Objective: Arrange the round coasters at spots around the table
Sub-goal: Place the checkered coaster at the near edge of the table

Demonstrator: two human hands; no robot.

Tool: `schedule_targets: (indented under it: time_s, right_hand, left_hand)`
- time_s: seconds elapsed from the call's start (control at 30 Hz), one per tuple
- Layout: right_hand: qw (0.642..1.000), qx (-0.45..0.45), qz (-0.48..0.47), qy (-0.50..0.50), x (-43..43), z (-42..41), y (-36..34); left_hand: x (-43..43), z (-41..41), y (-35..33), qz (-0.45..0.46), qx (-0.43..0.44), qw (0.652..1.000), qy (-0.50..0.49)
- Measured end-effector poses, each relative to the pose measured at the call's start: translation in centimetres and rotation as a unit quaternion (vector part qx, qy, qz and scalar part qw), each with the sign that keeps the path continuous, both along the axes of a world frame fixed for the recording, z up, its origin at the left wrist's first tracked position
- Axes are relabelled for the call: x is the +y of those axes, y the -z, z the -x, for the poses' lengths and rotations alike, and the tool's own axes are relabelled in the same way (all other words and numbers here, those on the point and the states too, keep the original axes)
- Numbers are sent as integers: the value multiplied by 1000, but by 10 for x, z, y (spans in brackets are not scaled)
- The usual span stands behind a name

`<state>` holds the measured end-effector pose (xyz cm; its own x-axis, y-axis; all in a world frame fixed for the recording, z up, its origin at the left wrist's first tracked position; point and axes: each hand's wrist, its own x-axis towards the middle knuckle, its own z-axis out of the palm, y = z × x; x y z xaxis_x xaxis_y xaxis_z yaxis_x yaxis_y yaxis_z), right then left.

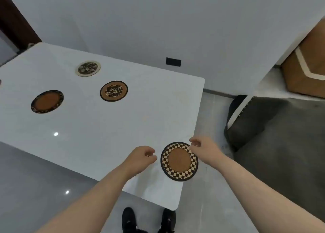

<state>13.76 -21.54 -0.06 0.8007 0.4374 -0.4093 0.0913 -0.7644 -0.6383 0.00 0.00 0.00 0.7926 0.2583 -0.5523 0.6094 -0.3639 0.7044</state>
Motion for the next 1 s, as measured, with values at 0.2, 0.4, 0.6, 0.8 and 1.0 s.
schedule_targets:
  time_s: [0.2, 0.4, 0.6, 0.8, 1.0]
  right_hand:
    - [996, 50, 33, 70, -20, -6, 44]
    - [985, 92, 69, 125, -27, -6, 77]
    - [977, 140, 59, 151, -24, -4, 93]
    - [979, 125, 33, 157, -16, -2, 84]
    - [976, 116, -6, 186, -12, 3, 72]
  left_hand:
    - [-19, -25, 35, 12, 37, 999, -24]
    - [-24, -33, 55, -9, 32, 999, -34]
    - [-29, -46, 66, 12, 38, 996, -82]
    - [-31, -48, 71, 63, 46, 984, -159]
    - [-25, -45, 76, 71, 61, 980, -175]
